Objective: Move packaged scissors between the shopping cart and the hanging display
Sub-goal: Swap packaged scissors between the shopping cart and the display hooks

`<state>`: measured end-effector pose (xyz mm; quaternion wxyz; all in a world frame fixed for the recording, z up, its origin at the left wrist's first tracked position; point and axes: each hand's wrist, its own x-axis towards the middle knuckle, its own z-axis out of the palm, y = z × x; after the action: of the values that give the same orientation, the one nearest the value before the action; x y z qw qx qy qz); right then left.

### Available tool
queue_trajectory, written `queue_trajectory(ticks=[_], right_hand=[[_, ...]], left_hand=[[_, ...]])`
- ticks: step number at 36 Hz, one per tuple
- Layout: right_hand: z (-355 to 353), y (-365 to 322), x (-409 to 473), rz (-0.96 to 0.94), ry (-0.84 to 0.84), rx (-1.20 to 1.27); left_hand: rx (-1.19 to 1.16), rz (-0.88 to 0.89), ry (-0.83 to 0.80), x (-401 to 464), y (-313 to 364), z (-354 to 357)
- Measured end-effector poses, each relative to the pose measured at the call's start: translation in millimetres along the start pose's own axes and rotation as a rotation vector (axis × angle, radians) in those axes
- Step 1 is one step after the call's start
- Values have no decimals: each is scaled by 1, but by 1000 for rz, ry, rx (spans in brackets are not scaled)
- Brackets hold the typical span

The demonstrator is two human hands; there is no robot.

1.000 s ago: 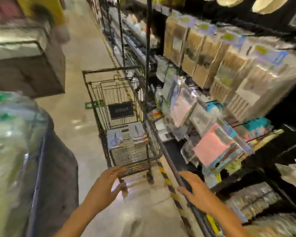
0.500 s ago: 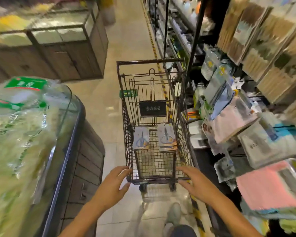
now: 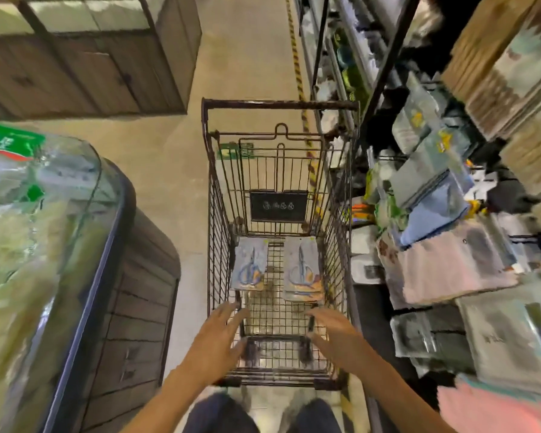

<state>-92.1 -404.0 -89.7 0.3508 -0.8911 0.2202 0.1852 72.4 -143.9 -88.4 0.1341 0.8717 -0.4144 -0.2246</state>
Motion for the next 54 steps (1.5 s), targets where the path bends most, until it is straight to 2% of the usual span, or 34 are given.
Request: queue_trajectory(ticks=[5, 10, 13, 17, 25, 34, 43, 50, 54], right_hand=[[-6, -8, 30, 89, -17, -4], [4, 4, 52, 214, 22, 62], [2, 8, 71, 250, -19, 61], [-2, 14, 106, 266, 26, 166], [21, 64, 181, 351, 69, 222], [64, 114, 259, 459, 127, 282], [103, 131, 317, 558, 302, 370], [116, 132, 312, 517, 431, 387], [108, 129, 309, 500, 432, 546]], left_hand=[[-37, -15, -116, 47, -21, -5], [-90, 29, -151, 95, -49, -6], [-70, 35, -206, 117, -55, -4], [-68, 68, -233, 149, -51, -4], [-38, -58, -361, 195, -64, 63], [-19, -116, -456, 233, -89, 134], [-95, -103, -392, 258, -98, 157], [-130, -121, -436, 261, -105, 162], [-143, -156, -438, 257, -99, 154]])
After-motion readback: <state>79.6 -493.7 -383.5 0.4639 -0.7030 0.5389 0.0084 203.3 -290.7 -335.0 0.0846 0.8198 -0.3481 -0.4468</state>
